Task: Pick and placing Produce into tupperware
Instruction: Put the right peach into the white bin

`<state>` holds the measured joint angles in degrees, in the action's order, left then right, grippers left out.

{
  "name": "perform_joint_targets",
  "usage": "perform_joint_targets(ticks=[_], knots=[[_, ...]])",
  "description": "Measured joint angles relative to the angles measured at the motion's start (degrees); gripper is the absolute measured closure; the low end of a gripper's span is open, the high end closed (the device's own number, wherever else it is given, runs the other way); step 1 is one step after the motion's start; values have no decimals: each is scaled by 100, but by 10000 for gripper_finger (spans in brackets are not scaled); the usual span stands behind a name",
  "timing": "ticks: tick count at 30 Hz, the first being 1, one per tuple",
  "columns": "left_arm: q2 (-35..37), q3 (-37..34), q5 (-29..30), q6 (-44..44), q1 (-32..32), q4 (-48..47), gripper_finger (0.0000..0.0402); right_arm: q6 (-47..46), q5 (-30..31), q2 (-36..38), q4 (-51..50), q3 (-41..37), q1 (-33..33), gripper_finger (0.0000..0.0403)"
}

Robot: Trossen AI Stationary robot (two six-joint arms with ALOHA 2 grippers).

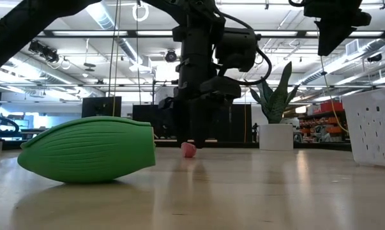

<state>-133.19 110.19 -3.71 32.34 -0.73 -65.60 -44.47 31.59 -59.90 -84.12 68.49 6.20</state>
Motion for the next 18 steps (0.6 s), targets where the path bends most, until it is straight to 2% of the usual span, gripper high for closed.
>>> perform_joint_targets(ticks=[11,18], knots=[[-39,2,1,171,31,55,170,-26,0,0,0,2,1,289],[-168,0,12,348,141,140,213,-50,2,2,0,2,-1,289]])
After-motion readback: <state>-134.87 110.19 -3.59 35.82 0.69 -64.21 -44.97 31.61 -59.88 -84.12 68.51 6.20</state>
